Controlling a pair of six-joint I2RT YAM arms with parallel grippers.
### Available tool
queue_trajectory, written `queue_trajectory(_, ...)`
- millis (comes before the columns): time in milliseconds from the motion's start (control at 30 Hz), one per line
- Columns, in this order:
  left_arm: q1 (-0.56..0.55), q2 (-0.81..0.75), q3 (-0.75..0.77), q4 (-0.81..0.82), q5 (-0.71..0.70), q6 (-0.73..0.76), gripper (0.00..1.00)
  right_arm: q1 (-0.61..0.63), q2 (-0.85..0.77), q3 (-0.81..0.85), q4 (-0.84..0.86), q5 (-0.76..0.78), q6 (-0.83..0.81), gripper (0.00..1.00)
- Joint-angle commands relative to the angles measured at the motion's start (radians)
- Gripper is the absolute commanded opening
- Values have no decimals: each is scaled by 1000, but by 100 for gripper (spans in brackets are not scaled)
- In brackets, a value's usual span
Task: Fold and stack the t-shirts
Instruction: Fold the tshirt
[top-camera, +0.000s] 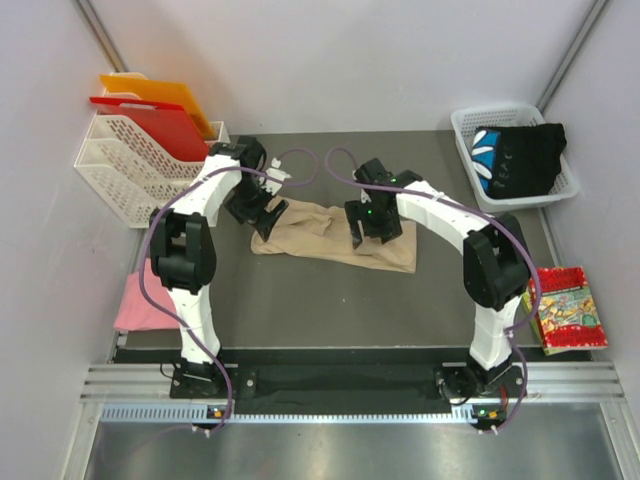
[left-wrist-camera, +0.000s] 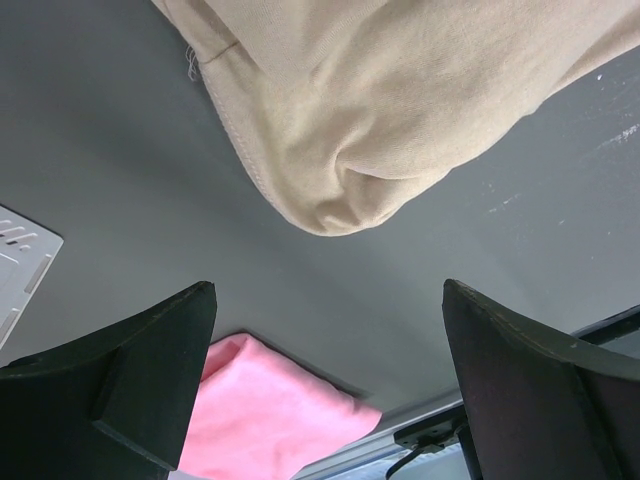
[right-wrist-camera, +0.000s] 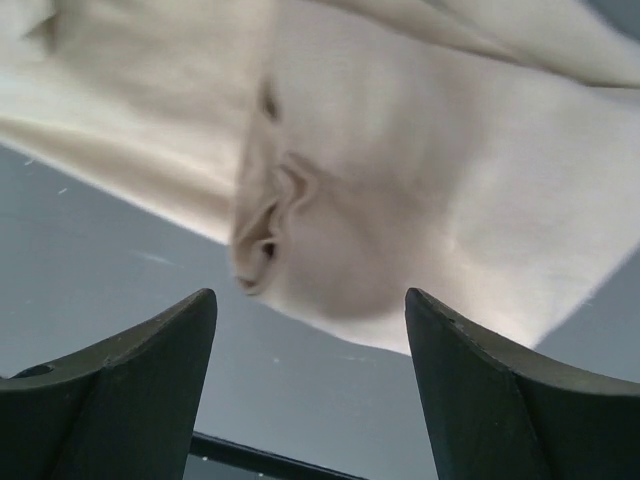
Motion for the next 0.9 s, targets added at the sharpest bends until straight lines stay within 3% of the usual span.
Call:
queue_trajectory(0,-2,-53,8,24,-6,8,99,71,-12,13,41,-72,10,76)
queue_trajectory(367,-2,-60,0,35,-21,3,99,76,-3,-10,70,-196,44,76)
queue_trajectory(600,-2,-60,19,29,-27,8,99,-137,1,98,82,-180,84,75)
queue_trajectory(867,-16,-56,36,17,-24,-5,99,-141,277,338,-56,-61,15,72)
